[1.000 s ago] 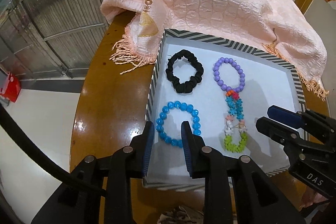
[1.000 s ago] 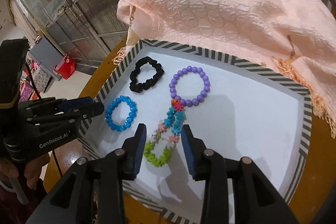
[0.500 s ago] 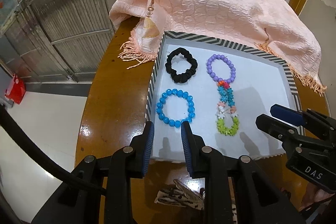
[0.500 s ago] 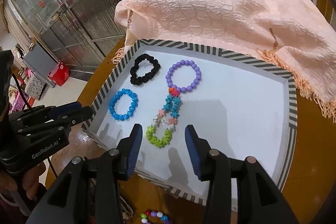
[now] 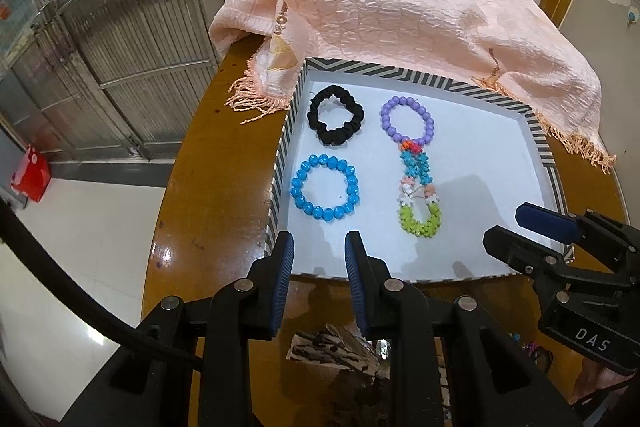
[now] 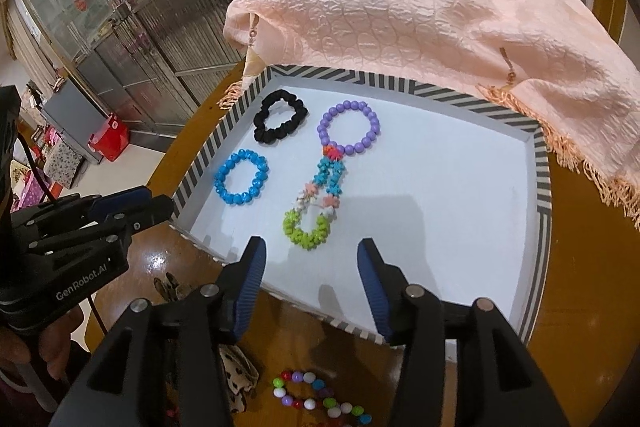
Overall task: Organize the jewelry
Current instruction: 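Move both tools back over the remaining jewelry pile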
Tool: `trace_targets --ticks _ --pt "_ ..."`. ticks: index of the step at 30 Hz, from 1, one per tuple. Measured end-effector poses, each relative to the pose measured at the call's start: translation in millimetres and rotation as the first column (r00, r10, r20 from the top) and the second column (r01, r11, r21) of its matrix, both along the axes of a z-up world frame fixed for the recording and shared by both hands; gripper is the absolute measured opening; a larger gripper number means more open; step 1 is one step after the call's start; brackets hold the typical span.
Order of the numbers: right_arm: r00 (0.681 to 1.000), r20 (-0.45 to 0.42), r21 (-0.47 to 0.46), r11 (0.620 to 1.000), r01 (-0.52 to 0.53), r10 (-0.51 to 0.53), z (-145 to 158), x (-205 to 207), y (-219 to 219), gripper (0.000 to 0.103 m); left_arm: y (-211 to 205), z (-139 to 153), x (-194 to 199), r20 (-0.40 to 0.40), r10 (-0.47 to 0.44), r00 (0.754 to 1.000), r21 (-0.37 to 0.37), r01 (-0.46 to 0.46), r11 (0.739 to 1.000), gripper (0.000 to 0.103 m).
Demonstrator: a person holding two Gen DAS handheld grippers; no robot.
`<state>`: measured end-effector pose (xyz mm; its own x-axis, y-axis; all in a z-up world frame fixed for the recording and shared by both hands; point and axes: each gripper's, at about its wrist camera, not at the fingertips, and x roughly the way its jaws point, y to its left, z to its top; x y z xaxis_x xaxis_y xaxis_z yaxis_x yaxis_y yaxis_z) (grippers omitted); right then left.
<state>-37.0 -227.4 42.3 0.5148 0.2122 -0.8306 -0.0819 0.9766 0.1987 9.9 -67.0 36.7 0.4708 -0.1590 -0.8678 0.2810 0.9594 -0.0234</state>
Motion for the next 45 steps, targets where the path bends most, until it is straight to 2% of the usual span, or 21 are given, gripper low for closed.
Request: trace_targets --ticks 14,23,32,39,45 --pt "1.0 0.016 -0.006 1.0 0.007 -0.007 10.6 -31.3 -1.9 0.06 1.5 3.8 -25.8 0.004 -0.015 1.0 -0.01 0.015 1.0 0.016" --pt "1.0 0.02 -0.011 1.0 0.019 -0.019 13.4 -56.7 -6.2 0.061 9.0 5.6 -42.2 0.001 -0.029 1.0 -0.012 0.029 1.0 0.016" --pt "0.999 0.011 -0.022 0.999 0.041 -0.041 10.4 -81.7 -15.8 0.061 37.8 5.6 -47.9 -0.073 -0.009 0.997 -0.096 0.002 0.995 0.017" --pt "0.999 -0.005 -0.01 0.999 0.04 -0.04 2.3 -100.2 -20.3 0.061 52.0 -5.8 -49.5 -0.144 0.002 0.99 -0.151 -0.024 0.988 0.023" --pt "0.998 -0.03 -0.011 0.998 0.059 -0.059 -5.2 -110.4 -29.2 0.061 45.1 -22.4 -60.3 -0.207 -0.073 0.976 -0.192 0.033 0.981 0.029"
